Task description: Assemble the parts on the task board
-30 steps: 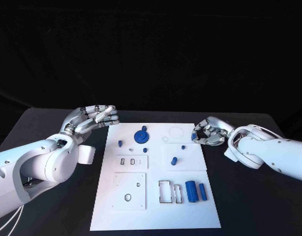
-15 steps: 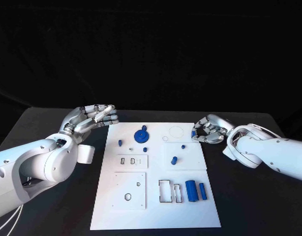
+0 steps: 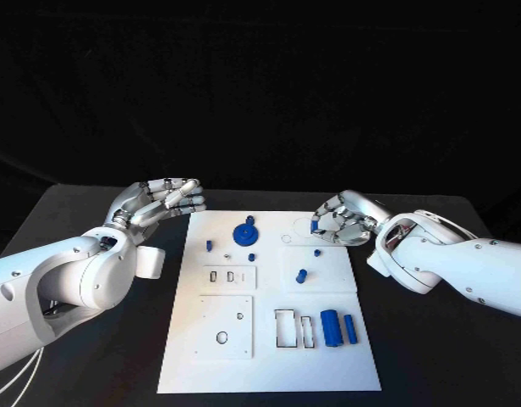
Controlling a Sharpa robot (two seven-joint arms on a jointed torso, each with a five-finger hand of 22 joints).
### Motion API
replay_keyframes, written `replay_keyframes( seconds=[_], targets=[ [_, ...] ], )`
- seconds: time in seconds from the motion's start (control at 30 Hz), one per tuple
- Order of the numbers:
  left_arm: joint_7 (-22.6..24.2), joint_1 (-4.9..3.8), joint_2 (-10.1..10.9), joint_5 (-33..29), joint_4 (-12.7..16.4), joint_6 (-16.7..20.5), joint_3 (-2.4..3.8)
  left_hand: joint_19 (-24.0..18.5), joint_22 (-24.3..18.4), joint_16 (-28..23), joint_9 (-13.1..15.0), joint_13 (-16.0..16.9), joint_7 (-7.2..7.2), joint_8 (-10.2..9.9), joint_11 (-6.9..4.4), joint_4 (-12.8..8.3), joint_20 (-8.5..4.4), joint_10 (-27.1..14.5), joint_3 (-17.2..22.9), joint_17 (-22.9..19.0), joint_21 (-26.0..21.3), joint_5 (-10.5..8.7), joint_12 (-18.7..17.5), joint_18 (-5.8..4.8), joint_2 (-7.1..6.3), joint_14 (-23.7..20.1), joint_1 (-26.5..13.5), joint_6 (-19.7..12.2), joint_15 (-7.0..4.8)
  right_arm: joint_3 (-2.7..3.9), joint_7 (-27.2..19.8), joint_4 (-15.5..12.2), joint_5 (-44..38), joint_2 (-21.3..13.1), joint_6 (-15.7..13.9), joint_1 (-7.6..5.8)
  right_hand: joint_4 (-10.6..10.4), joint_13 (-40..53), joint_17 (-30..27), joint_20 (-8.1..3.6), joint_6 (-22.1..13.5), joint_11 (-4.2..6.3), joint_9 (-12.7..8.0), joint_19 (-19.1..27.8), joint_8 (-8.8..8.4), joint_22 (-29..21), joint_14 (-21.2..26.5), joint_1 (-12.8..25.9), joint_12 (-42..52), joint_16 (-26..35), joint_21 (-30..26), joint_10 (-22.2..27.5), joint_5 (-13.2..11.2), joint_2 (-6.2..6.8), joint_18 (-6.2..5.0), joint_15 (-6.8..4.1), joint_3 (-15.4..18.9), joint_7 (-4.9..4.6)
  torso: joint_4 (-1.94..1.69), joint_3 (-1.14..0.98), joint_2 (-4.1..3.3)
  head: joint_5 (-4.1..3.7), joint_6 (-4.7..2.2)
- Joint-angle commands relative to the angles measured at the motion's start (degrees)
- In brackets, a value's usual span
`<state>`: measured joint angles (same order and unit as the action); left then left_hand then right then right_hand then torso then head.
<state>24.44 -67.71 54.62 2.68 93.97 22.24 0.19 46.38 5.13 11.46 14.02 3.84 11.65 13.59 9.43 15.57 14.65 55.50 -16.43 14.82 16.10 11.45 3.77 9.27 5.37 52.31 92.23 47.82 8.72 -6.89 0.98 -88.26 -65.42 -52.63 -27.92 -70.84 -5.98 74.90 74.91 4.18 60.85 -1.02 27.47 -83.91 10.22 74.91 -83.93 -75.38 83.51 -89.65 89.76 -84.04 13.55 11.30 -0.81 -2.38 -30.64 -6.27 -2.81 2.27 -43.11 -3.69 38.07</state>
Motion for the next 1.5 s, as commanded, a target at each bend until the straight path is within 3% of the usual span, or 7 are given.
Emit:
replay_keyframes(
  seconds=[0.03,0.3,0.57,0.63,0.83,1.03,1.5],
  targets=[
    [0.19,-0.03,-0.26,-0.02,-0.22,-0.75,0.03,0.07,-0.07,-0.38,0.08,-0.02,-0.01,-0.34,-0.13,-0.02,0.24,-0.36,-0.41,0.05,-0.29,-0.22,-0.09,1.08,0.37,-0.14,0.05,-0.32,0.03,0.0,6.75,-2.27,-5.15,1.39,-1.54,-0.3,0.01,8.86,15.09,-0.47,1.28,0.36,1.33,-6.09,0.53,15.09,-6.07,0.2,-0.17,-0.35,0.24,-1.08,0.34,-0.37,0.81,-0.37,-0.34,1.33,0.07,0.15,0.43,0.72,0.41],
    [0.07,-0.02,-0.6,-0.02,-0.94,-0.81,0.0,0.08,-0.08,-0.4,0.1,-0.02,-0.04,-0.35,-0.16,-0.04,0.24,-0.37,-0.43,0.07,-0.3,-0.22,-0.09,1.08,0.38,-0.13,0.08,-0.32,0.04,-0.13,11.61,-4.51,-9.25,7.19,-1.24,-0.17,0.57,8.6,15.09,-0.55,1.23,0.39,1.46,-6.09,0.61,15.09,-6.07,0.29,-0.5,-0.35,0.24,-0.84,0.98,-0.29,0.81,-0.43,-0.68,1.34,-0.17,0.47,0.78,1.77,1.03],
    [-0.12,0.0,-0.84,-0.01,-0.97,-0.72,-0.03,0.09,-0.1,-0.42,0.12,-0.02,-0.08,-0.36,-0.22,-0.05,0.25,-0.37,-0.47,0.1,-0.31,-0.22,-0.08,1.08,0.42,-0.12,0.12,-0.32,0.06,-0.38,14.86,-4.3,-11.16,12.47,-0.27,1.76,0.7,8.42,15.09,-0.57,1.18,0.38,1.52,-6.09,0.63,15.09,-6.07,0.48,-0.71,-0.35,0.24,-0.69,1.29,-0.35,0.81,-0.43,-0.82,1.32,-0.34,0.78,0.85,2.1,1.48],
    [-0.16,0.0,-0.86,-0.01,-0.98,-0.68,-0.03,0.09,-0.1,-0.42,0.12,-0.02,-0.08,-0.36,-0.22,-0.05,0.25,-0.37,-0.47,0.1,-0.31,-0.22,-0.08,1.08,0.42,-0.12,0.12,-0.32,0.06,-0.44,15.51,-4.06,-12.04,13.6,0.03,2.4,0.74,8.42,15.09,-0.58,1.08,0.35,1.54,-6.09,0.61,15.09,-6.07,0.65,-0.72,-0.35,0.24,-0.69,1.39,-0.29,0.81,-0.43,-0.82,1.27,-0.2,0.61,0.79,2.35,1.6],
    [-0.23,0.0,-0.96,-0.01,-0.98,-0.71,-0.03,0.09,-0.1,-0.42,0.12,-0.02,-0.08,-0.36,-0.22,-0.05,0.25,-0.37,-0.47,0.1,-0.31,-0.22,-0.08,1.08,0.42,-0.12,0.12,-0.32,0.06,-0.6,16.53,-3.65,-14.77,15.95,0.83,4.12,0.75,8.4,15.09,-0.58,1.07,0.34,1.56,-6.09,0.61,15.09,-6.07,0.72,-0.74,-0.35,0.24,-0.67,1.43,-0.33,0.81,-0.42,-0.86,1.27,-0.2,0.63,0.77,2.55,1.96],
    [-0.33,0.0,-1.0,-0.01,-0.93,-0.82,-0.03,0.1,-0.12,-0.47,0.16,-0.01,-0.14,-0.37,-0.27,-0.08,0.26,-0.38,-0.52,0.13,-0.33,-0.22,-0.08,1.07,0.47,-0.12,0.19,-0.31,0.07,-0.74,17.16,-3.4,-17.73,17.15,0.68,5.54,0.78,8.34,15.09,-0.58,1.03,0.32,1.62,-6.09,0.64,15.09,-6.07,1.09,-0.83,-0.35,0.24,-0.61,1.5,-0.18,0.81,-0.41,-0.82,1.26,-0.15,0.52,0.73,3.37,2.47],
    [-0.41,0.01,-0.9,0.0,-0.77,-1.06,-0.02,0.09,-0.15,-0.54,0.19,-0.02,-0.17,-0.41,-0.3,-0.13,0.27,-0.42,-0.56,0.16,-0.36,-0.19,-0.09,1.06,0.52,-0.17,0.29,-0.34,0.1,-0.78,17.88,-2.77,-19.08,18.32,0.96,6.38,0.81,8.34,15.09,-0.57,0.88,0.3,1.69,-6.09,0.62,15.09,-6.07,1.8,-0.85,-0.35,0.24,-0.61,1.57,0.12,0.81,-0.39,-0.75,1.23,-0.2,0.54,0.74,3.39,3.13]
  ],
)
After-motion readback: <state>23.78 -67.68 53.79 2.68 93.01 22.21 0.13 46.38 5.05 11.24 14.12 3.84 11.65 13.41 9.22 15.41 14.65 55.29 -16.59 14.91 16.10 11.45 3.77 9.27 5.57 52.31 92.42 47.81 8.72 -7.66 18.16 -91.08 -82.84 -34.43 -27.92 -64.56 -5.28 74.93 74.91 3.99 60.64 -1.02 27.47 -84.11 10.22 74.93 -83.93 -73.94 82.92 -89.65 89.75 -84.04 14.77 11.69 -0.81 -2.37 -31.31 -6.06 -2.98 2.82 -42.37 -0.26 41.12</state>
